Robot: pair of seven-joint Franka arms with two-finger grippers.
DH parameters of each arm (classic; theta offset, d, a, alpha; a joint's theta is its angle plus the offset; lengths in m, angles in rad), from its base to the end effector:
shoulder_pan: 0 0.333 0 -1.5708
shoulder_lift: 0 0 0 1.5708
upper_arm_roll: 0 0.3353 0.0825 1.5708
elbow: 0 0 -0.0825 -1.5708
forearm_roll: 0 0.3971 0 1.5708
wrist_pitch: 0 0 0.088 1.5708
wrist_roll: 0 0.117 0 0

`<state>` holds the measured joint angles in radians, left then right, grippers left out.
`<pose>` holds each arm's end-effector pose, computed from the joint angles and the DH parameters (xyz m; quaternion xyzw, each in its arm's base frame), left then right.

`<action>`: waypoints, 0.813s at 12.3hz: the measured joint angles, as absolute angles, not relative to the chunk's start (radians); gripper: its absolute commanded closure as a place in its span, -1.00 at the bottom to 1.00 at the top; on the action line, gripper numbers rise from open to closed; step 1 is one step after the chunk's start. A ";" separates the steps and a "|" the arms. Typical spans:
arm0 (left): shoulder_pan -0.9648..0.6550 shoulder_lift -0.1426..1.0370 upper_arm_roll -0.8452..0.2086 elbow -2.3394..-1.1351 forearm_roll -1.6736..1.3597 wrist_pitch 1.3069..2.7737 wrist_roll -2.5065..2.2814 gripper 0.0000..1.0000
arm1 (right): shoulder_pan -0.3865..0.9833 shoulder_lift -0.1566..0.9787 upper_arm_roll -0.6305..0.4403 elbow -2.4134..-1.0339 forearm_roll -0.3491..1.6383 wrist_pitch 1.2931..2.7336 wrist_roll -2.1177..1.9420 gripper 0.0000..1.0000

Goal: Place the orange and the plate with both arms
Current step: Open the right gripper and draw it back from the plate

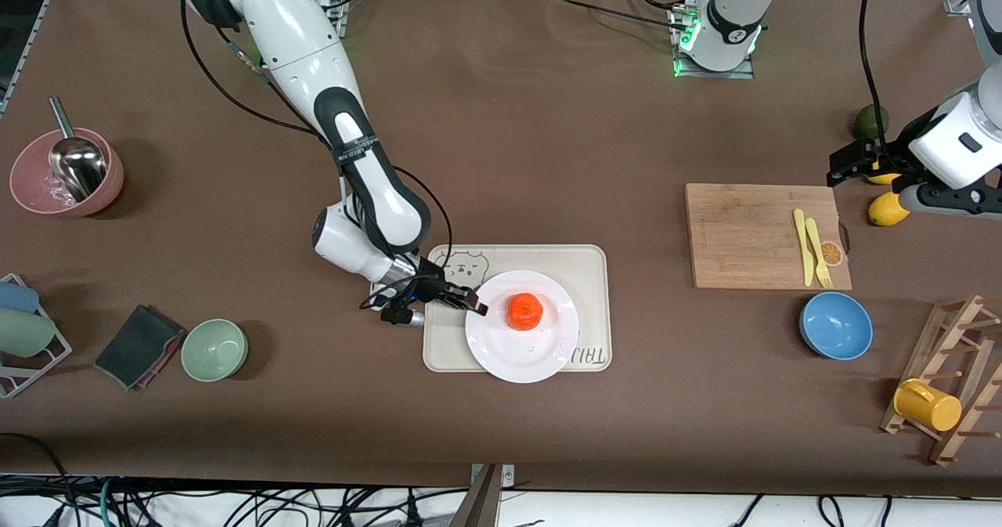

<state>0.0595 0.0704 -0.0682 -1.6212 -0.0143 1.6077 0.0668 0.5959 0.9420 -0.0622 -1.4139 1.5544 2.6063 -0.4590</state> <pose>0.5879 -0.0055 0.5719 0.9984 -0.0372 -0.0416 0.0107 0.6597 0.3826 0.1402 -0.8955 0.1314 -0.0824 0.4172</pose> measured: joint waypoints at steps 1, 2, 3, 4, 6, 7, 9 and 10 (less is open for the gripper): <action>0.059 0.070 -0.068 -1.621 -0.014 1.608 0.067 -1.00 | 0.596 0.942 -0.062 -1.414 1.552 2.605 -0.458 -1.00; 0.059 0.070 -0.068 -1.621 -0.014 1.608 0.067 -1.00 | 0.597 0.941 -0.062 -1.414 1.530 2.603 -0.458 -1.00; 0.059 0.070 -0.068 -1.621 -0.014 1.608 0.067 -1.00 | 0.597 0.933 -0.062 -1.414 1.469 2.597 -0.454 -1.00; 0.059 0.070 -0.068 -1.621 -0.014 1.608 0.067 -1.00 | 0.596 0.919 -0.063 -1.414 1.380 2.585 -0.441 -1.00; 0.059 0.070 -0.068 -1.621 -0.014 1.608 0.067 -1.00 | 0.596 0.878 -0.073 -1.424 1.227 2.557 -0.426 -1.00; 0.059 0.070 -0.068 -1.621 -0.014 1.608 0.067 -1.00 | 0.596 0.856 -0.084 -1.437 1.135 2.538 -0.426 -1.00; 0.059 0.070 -0.068 -1.621 -0.014 1.608 0.067 -1.00 | 0.596 0.824 -0.120 -1.453 0.869 2.460 -0.409 -1.00; 0.059 0.070 -0.068 -1.621 -0.014 1.608 0.067 -1.00 | 0.596 0.812 -0.136 -1.455 0.745 2.418 -0.380 -1.00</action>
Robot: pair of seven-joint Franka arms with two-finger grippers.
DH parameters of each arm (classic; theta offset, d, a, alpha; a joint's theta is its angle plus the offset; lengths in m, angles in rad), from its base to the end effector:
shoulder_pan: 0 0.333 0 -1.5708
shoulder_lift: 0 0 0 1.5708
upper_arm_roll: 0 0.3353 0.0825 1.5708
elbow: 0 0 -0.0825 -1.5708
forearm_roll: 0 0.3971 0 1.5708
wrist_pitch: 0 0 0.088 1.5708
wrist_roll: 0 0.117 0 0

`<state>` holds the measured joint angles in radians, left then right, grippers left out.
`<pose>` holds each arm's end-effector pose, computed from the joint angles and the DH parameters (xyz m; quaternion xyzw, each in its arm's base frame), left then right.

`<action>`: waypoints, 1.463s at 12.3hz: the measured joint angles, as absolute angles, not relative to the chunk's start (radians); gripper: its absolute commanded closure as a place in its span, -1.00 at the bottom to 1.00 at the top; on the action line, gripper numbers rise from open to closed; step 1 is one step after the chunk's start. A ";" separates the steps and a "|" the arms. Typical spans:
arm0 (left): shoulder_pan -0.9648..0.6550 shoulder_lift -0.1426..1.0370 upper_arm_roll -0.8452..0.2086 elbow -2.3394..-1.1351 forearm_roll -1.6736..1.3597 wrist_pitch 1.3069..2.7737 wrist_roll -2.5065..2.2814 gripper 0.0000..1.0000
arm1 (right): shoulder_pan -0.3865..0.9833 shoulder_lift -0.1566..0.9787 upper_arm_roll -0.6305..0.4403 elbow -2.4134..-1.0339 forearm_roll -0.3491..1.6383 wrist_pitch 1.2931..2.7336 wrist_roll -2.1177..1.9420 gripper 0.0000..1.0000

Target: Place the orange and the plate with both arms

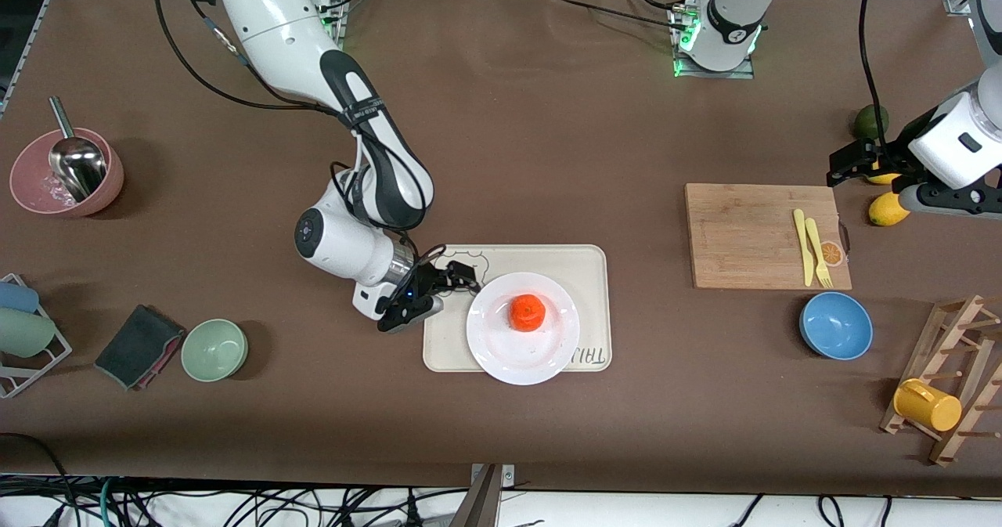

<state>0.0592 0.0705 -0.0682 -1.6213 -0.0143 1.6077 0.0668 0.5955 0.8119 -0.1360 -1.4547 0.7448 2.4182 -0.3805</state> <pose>0.5879 -0.0057 0.5718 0.9984 -0.0373 -0.0417 0.0107 0.6725 0.3645 0.2160 -0.9568 -0.1761 -0.0719 0.2201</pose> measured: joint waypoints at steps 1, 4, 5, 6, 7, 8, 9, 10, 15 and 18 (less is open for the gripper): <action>0.059 0.071 -0.068 -1.621 -0.014 1.608 0.067 -1.00 | 0.596 0.797 -0.146 -1.455 0.629 2.379 -0.342 -1.00; 0.059 0.071 -0.068 -1.622 -0.014 1.607 0.067 -1.00 | 0.597 0.732 -0.173 -1.454 0.251 2.208 -0.208 -1.00; 0.059 0.071 -0.068 -1.622 -0.014 1.607 0.067 -1.00 | 0.598 0.699 -0.182 -1.453 0.143 2.136 -0.157 -1.00; 0.059 0.072 -0.068 -1.622 -0.014 1.607 0.067 -1.00 | 0.599 0.664 -0.195 -1.452 0.067 2.066 -0.120 -1.00; 0.059 0.072 -0.068 -1.622 -0.014 1.607 0.067 -1.00 | 0.600 0.627 -0.214 -1.452 0.020 2.001 -0.097 -1.00; 0.059 0.072 -0.068 -1.622 -0.014 1.607 0.067 -1.00 | 0.602 0.587 -0.244 -1.450 0.000 1.946 -0.084 -1.00; 0.058 0.072 -0.068 -1.622 -0.014 1.607 0.067 -1.00 | 0.602 0.541 -0.283 -1.449 -0.006 1.898 -0.084 -1.00; 0.058 0.072 -0.068 -1.623 -0.014 1.607 0.067 -1.00 | 0.601 0.492 -0.327 -1.449 -0.006 1.850 -0.084 -1.00; 0.058 0.072 -0.068 -1.623 -0.014 1.607 0.067 -1.00 | 0.492 0.285 -0.413 -1.447 0.060 1.587 -0.084 -1.00; 0.058 0.072 -0.068 -1.623 -0.014 1.607 0.067 -1.00 | 0.317 0.168 -0.319 -1.445 0.054 1.535 -0.084 -1.00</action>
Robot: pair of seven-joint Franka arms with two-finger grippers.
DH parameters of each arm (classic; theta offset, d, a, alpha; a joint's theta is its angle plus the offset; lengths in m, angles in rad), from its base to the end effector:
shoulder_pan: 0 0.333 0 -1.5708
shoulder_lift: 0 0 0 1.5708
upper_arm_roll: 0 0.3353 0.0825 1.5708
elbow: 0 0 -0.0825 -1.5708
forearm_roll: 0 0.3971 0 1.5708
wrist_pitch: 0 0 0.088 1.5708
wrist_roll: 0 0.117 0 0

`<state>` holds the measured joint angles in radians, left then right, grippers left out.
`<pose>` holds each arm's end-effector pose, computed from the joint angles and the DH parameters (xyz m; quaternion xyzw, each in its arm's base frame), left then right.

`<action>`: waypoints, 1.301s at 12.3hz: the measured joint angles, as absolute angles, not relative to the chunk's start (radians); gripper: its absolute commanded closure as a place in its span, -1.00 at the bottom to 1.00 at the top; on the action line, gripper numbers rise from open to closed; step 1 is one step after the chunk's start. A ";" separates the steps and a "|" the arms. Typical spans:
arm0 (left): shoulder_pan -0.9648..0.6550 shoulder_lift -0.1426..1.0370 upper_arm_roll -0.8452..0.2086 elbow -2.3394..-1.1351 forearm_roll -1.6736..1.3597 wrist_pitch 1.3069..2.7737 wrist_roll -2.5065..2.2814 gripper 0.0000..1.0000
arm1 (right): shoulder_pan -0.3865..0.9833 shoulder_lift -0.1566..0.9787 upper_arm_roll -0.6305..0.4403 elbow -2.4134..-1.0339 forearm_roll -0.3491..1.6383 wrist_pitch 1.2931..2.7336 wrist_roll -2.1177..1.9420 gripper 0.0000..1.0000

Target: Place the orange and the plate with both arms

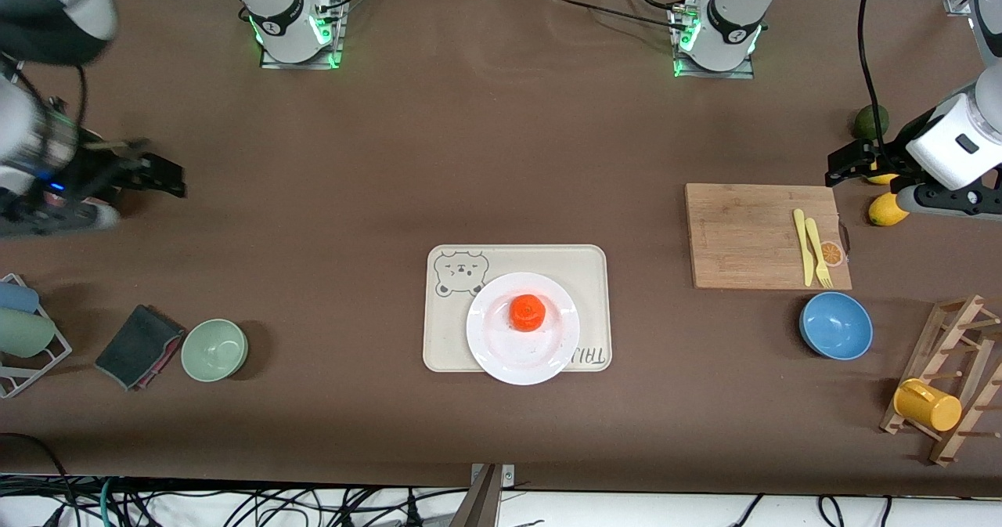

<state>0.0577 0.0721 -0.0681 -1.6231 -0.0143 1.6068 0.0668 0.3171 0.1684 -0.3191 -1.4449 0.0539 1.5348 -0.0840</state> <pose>0.5880 -0.0065 0.5699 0.9983 -0.0380 -0.0438 0.0108 0.6141 0.0217 0.5963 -0.9985 -0.0422 0.0350 0.0021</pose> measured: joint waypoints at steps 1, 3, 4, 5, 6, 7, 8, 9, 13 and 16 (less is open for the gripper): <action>0.058 0.072 -0.068 -1.623 -0.014 1.607 0.067 -1.00 | 0.261 0.137 -0.288 -1.452 0.054 1.513 -0.084 -1.00; 0.057 0.072 -0.068 -1.623 -0.014 1.607 0.067 -1.00 | 0.138 0.081 -0.194 -1.507 0.049 1.492 -0.083 -1.00; 0.057 0.072 -0.068 -1.623 -0.014 1.607 0.067 -1.00 | 0.092 0.059 -0.150 -1.544 0.043 1.499 -0.080 -1.00; 0.057 0.072 -0.068 -1.623 -0.014 1.607 0.067 -1.00 | 0.059 0.043 -0.126 -1.584 0.039 1.523 -0.080 -1.00; 0.057 0.072 -0.068 -1.623 -0.014 1.607 0.067 -1.00 | 0.044 0.027 -0.117 -1.622 0.036 1.555 -0.080 -1.00; 0.057 0.072 -0.068 -1.623 -0.014 1.607 0.067 -1.00 | 0.036 0.012 -0.112 -1.654 0.035 1.584 -0.080 -1.00; 0.057 0.072 -0.068 -1.623 -0.014 1.607 0.067 -1.00 | 0.031 0.000 -0.099 -1.675 0.024 1.600 -0.080 -1.00; 0.057 0.072 -0.068 -1.623 -0.014 1.607 0.067 -1.00 | 0.026 -0.010 -0.075 -1.685 0.006 1.607 -0.079 -1.00; 0.056 0.072 -0.068 -1.623 -0.014 1.607 0.067 -1.00 | 0.024 -0.023 -0.018 -1.691 -0.012 1.617 -0.053 -1.00; 0.056 0.072 -0.068 -1.623 -0.014 1.607 0.067 -1.00 | -0.001 -0.024 -0.016 -1.691 -0.012 1.624 -0.054 -1.00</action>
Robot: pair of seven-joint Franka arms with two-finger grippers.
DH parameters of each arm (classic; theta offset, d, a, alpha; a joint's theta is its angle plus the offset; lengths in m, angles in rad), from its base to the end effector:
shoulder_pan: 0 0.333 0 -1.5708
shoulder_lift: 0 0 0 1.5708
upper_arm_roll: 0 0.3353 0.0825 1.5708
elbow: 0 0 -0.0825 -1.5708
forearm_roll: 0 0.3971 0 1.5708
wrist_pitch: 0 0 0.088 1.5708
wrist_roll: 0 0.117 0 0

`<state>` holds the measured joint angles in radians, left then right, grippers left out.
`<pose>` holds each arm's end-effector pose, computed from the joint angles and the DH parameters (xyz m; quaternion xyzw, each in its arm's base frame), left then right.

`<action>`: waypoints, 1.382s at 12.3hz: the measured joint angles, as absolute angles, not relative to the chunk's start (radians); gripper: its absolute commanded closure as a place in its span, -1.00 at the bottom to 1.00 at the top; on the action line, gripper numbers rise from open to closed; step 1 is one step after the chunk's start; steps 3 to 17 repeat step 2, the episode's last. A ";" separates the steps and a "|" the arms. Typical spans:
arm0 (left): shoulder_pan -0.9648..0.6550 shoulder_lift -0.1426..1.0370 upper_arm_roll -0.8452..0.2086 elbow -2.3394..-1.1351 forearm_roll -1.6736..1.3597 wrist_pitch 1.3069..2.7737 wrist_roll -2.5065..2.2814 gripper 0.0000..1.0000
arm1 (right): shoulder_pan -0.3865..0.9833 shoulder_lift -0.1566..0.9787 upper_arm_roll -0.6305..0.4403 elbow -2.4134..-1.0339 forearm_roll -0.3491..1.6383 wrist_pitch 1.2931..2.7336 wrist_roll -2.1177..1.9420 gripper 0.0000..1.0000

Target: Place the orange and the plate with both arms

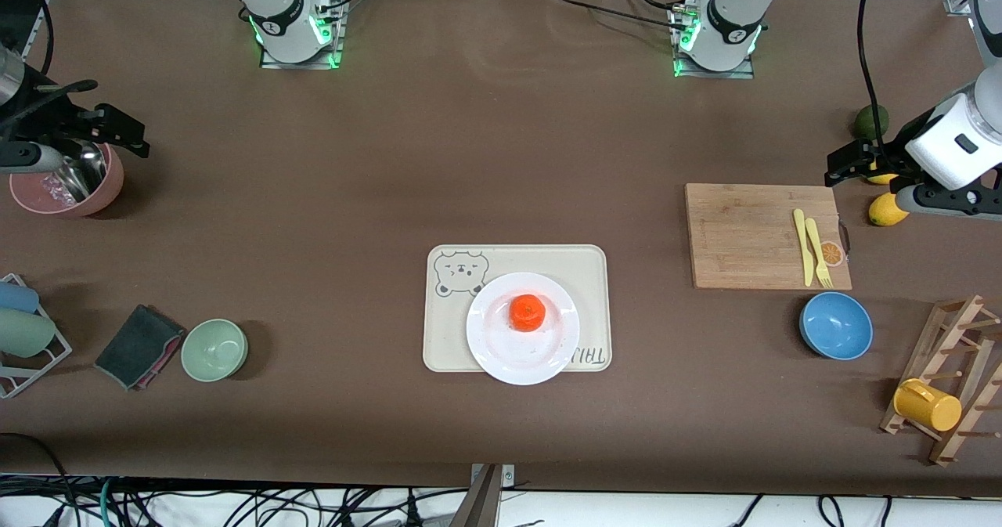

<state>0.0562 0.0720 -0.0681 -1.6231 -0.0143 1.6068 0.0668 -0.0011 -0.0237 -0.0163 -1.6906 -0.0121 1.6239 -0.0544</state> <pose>0.5879 -0.0074 0.5699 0.9982 -0.0387 -0.0438 0.0108 0.5605 -0.0112 0.5935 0.9996 0.0190 -0.0217 0.0051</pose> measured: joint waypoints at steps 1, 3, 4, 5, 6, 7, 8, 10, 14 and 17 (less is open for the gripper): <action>0.056 0.072 -0.068 -1.623 -0.014 1.607 0.067 -1.00 | -0.005 -0.024 -0.016 -1.691 -0.012 1.625 -0.055 -1.00; 0.056 0.072 -0.068 -1.623 -0.014 1.607 0.067 -1.00 | -0.007 -0.024 -0.014 -1.691 -0.012 1.626 -0.055 -1.00; 0.056 0.072 -0.068 -1.623 -0.014 1.607 0.067 -1.00 | -0.007 -0.024 -0.014 -1.691 -0.012 1.626 -0.055 -1.00; 0.056 0.072 -0.068 -1.623 -0.014 1.607 0.067 -1.00 | -0.007 -0.024 -0.014 -1.691 -0.012 1.626 -0.055 -1.00; 0.056 0.072 -0.068 -1.623 -0.014 1.607 0.067 -1.00 | -0.007 -0.024 -0.014 -1.691 -0.012 1.626 -0.055 -1.00; 0.056 0.072 -0.068 -1.623 -0.014 1.607 0.067 -1.00 | -0.007 -0.024 -0.014 -1.691 -0.012 1.626 -0.055 -1.00; 0.056 0.072 -0.068 -1.623 -0.014 1.607 0.067 -1.00 | -0.007 -0.024 -0.014 -1.691 -0.012 1.626 -0.055 -1.00; 0.056 0.072 -0.068 -1.623 -0.014 1.607 0.067 -1.00 | -0.007 -0.024 -0.014 -1.691 -0.012 1.626 -0.055 -1.00; 0.056 0.072 -0.068 -1.623 -0.014 1.607 0.067 -1.00 | -0.007 -0.024 -0.014 -1.691 -0.012 1.626 -0.055 -1.00; 0.056 0.072 -0.068 -1.623 -0.014 1.607 0.067 -1.00 | -0.007 -0.024 -0.014 -1.691 -0.012 1.626 -0.055 -1.00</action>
